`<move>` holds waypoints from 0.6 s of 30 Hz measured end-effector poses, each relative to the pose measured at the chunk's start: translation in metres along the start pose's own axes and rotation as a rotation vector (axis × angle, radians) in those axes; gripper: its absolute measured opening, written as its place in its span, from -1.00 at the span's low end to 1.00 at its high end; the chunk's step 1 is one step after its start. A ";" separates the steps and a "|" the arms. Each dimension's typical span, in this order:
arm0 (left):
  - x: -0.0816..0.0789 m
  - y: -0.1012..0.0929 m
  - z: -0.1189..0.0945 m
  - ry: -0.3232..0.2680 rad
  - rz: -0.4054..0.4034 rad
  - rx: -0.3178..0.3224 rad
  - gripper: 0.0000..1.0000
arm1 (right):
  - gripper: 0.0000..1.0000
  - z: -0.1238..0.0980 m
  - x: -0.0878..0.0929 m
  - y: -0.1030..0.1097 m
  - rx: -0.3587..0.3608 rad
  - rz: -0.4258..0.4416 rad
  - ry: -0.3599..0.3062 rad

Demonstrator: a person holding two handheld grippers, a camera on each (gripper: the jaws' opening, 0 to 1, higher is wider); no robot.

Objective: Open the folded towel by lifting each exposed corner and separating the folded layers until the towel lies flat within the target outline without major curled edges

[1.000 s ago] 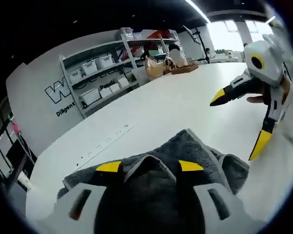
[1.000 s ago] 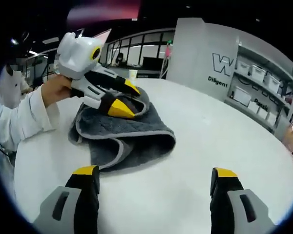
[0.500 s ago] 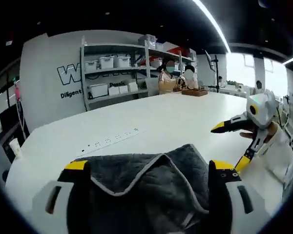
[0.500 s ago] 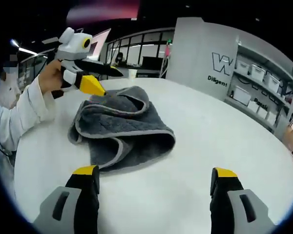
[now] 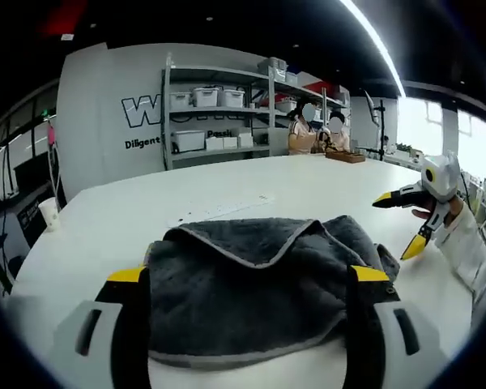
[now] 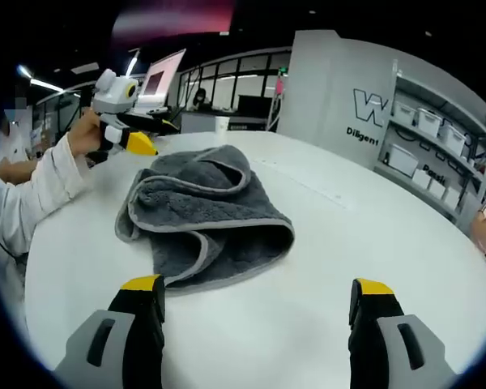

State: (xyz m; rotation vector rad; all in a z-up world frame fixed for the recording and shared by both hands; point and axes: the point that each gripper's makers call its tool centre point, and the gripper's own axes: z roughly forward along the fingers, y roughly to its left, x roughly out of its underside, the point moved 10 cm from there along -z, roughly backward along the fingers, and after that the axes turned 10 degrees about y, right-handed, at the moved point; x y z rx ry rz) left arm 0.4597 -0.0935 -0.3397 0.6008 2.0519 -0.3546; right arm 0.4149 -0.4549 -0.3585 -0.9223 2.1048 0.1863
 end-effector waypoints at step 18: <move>0.033 -0.001 -0.015 0.088 0.038 0.031 0.98 | 0.85 -0.002 -0.005 0.013 -0.028 -0.034 -0.018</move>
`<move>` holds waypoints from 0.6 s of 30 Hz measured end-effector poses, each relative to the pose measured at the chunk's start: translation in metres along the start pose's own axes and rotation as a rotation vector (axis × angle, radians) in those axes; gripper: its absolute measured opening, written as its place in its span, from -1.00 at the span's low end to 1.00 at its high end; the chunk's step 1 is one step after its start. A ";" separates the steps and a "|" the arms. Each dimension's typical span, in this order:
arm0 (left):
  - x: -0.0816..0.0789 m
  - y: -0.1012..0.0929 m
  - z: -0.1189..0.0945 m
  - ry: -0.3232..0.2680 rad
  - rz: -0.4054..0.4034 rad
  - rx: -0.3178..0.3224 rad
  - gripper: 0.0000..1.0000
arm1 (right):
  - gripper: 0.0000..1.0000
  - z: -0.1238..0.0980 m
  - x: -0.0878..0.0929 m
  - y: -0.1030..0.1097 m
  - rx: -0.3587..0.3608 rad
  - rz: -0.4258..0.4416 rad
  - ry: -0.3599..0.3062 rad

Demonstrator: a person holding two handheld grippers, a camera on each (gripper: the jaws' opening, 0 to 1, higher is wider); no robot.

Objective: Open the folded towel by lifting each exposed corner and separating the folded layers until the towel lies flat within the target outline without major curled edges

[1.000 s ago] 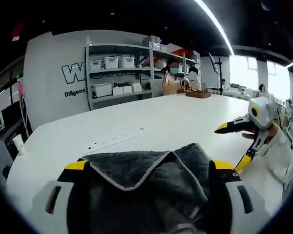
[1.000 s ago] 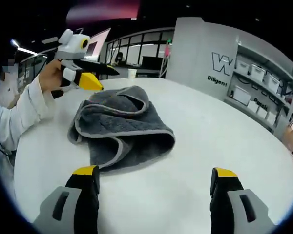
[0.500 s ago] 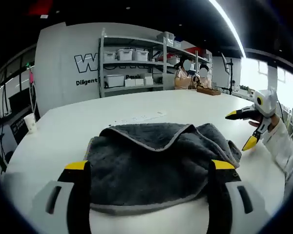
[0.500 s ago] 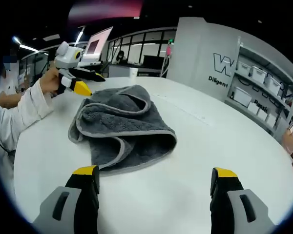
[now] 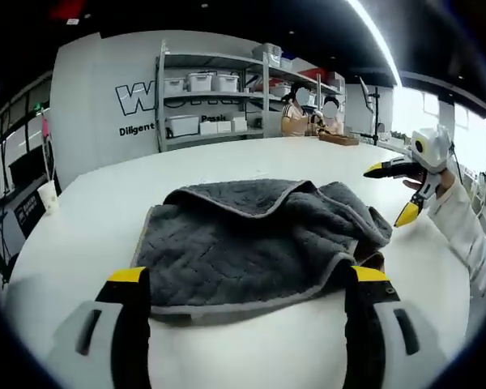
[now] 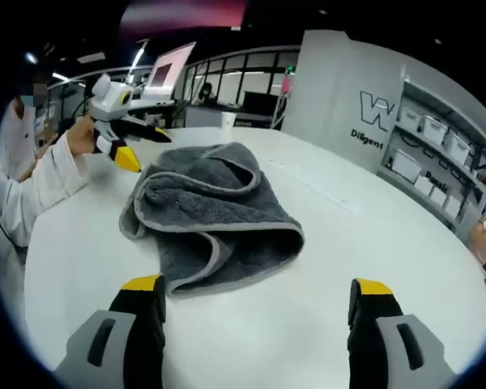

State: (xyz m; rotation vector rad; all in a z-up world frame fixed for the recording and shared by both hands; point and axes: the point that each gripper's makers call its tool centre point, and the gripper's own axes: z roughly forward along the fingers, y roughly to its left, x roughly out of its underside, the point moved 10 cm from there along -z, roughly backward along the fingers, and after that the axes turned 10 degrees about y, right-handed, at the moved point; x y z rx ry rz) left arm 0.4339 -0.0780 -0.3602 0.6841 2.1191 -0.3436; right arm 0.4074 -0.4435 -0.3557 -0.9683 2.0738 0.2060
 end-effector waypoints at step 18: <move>0.003 -0.010 0.001 0.008 0.024 0.028 0.98 | 0.62 0.008 -0.036 0.051 -0.149 -0.093 -0.168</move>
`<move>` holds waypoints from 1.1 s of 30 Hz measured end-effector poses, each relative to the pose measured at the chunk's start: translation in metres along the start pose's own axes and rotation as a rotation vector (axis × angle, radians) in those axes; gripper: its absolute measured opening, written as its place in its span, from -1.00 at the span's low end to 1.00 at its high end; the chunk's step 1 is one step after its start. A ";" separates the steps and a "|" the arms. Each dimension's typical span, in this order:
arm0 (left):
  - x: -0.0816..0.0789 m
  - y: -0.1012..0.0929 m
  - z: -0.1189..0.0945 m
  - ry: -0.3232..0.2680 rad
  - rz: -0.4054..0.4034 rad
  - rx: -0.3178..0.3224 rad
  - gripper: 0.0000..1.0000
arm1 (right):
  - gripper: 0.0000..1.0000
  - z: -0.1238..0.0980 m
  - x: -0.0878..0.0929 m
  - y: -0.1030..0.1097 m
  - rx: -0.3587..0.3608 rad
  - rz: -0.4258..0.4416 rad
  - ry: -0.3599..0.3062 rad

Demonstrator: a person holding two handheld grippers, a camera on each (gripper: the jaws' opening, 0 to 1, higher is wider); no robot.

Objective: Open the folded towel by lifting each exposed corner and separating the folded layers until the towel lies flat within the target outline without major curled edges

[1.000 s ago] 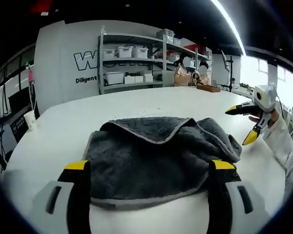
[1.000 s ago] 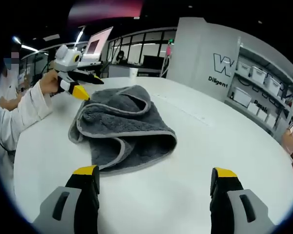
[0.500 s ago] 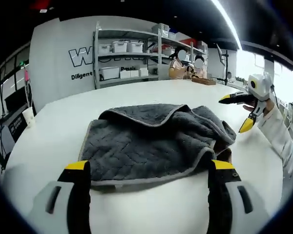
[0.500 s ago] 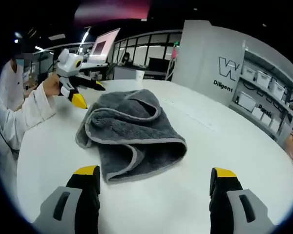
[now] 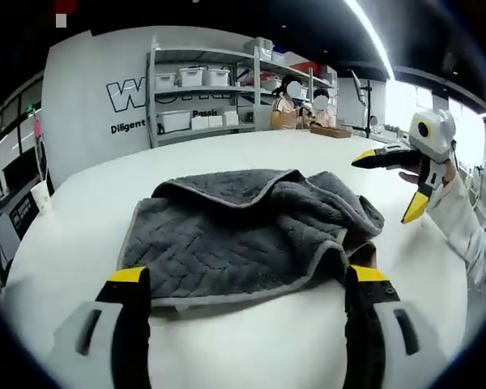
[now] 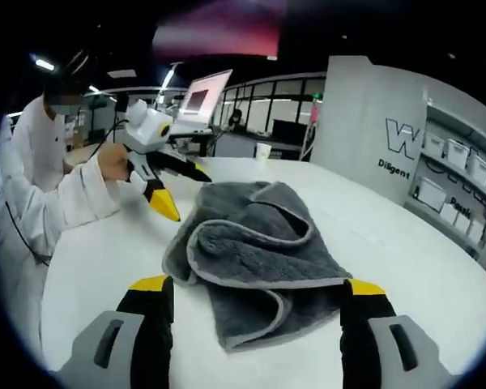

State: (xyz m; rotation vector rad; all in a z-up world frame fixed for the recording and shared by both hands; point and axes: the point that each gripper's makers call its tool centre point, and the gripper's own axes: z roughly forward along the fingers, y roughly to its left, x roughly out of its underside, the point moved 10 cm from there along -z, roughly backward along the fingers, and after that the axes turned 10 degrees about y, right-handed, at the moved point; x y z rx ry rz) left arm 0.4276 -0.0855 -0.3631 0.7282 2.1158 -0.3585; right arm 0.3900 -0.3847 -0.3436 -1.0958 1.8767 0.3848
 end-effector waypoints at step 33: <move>0.002 -0.001 0.004 0.034 0.018 -0.007 0.98 | -0.44 0.044 -0.011 0.044 -0.122 -0.187 -0.017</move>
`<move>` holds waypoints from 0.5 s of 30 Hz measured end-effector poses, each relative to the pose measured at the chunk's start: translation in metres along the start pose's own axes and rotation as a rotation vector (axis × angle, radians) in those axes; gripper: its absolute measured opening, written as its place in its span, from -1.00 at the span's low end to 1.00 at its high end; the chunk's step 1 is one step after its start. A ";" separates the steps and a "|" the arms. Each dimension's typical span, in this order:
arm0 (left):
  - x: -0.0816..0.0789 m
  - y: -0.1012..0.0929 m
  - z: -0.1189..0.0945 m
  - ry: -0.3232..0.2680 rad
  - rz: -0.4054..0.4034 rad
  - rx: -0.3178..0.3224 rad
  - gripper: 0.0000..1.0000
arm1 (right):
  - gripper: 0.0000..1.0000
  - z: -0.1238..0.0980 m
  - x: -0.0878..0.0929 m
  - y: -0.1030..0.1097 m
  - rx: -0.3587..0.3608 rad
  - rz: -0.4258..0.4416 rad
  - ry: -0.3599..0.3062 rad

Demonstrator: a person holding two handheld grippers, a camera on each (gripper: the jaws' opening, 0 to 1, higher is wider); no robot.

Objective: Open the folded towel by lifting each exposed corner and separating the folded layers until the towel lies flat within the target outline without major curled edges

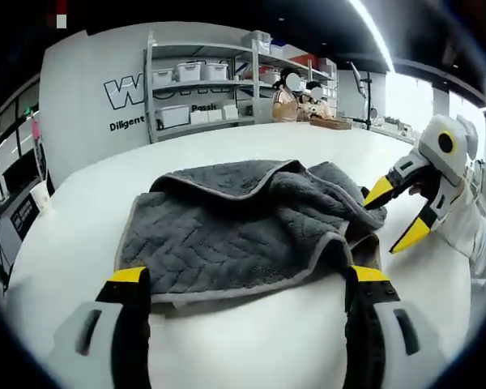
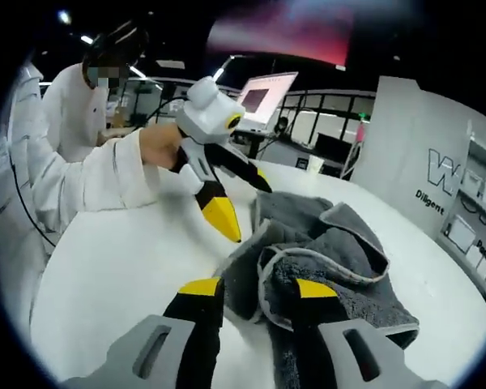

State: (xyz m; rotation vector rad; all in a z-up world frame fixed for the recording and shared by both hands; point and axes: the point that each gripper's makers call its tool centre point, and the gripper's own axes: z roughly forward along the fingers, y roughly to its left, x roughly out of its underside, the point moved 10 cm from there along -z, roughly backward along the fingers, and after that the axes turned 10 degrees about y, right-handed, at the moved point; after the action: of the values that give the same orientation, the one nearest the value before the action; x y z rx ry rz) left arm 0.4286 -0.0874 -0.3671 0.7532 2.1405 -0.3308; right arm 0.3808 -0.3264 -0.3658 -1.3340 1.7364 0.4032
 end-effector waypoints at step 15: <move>0.001 0.002 0.001 0.005 0.004 -0.010 0.98 | -1.00 0.001 0.007 -0.009 0.035 0.027 0.002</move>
State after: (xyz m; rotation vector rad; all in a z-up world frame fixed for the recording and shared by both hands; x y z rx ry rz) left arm 0.4300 -0.0860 -0.3679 0.7531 2.1440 -0.3156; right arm 0.3893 -0.3332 -0.3695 -1.2874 1.7575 0.3849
